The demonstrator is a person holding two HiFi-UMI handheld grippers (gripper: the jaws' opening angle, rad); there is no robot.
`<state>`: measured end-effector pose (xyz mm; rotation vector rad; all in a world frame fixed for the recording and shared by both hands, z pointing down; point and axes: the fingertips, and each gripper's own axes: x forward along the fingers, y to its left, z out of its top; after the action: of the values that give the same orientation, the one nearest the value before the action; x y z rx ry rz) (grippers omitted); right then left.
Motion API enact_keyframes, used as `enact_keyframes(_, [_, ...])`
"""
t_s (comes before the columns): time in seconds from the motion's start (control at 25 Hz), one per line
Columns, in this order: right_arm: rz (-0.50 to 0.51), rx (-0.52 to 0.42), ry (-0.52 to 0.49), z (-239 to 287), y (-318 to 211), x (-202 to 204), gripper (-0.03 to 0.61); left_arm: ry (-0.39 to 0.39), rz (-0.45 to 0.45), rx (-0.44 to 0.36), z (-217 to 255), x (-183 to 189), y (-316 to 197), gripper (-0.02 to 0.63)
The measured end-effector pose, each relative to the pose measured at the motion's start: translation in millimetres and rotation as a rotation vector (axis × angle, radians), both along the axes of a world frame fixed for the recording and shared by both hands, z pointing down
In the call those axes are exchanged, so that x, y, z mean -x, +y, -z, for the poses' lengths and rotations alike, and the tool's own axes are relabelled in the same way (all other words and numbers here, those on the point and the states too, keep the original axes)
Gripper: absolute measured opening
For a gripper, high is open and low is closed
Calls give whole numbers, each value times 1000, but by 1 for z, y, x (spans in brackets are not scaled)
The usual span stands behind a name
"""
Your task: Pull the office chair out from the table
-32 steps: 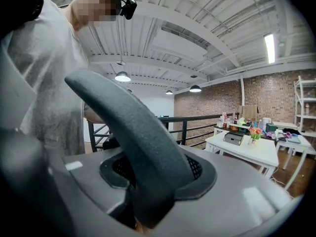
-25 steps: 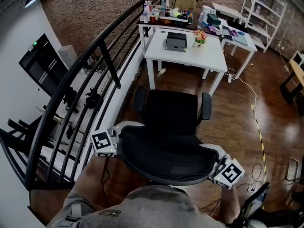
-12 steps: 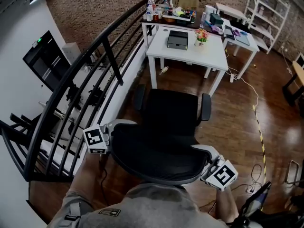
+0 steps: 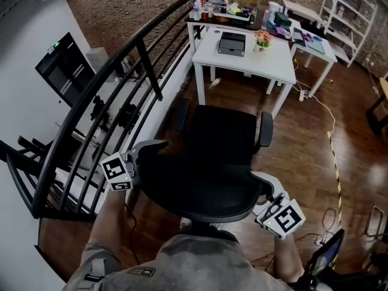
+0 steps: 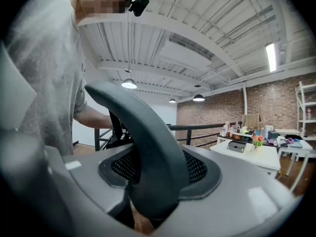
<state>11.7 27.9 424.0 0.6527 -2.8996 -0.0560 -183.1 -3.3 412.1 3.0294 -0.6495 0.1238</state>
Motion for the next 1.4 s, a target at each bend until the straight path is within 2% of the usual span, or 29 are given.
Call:
enact_keyframes(0.12, [-79,-1,12,-4,3,-20,264,11,59,-38,2,7,5,367])
enact_keyframes(0.24, [-165,-20,17,-3,10,-36,265,3,95,-80,3,15,10,383])
enact_keyframes(0.4, [-270,-45,34,-1,30,-50,265,32,125,-120,10,35,26,383])
enact_keyframes(0.56, [-331,-47,33,-2,65,-39,264,28,119,-114,3,50,57,383])
enact_keyframes(0.76, [-327,-12,41,-8,126,0,259,50,46,-62,-11,50,119,344])
enact_keyframes(1.04, [-299,80,32,-29,192,42,245,94,-112,27,-35,19,190,262])
enact_keyframes(1.24, [-302,110,28,-36,213,43,226,110,-175,70,-42,-1,224,202])
enact_keyframes(1.4, [-289,123,16,-39,223,39,219,111,-192,109,-50,-16,246,183])
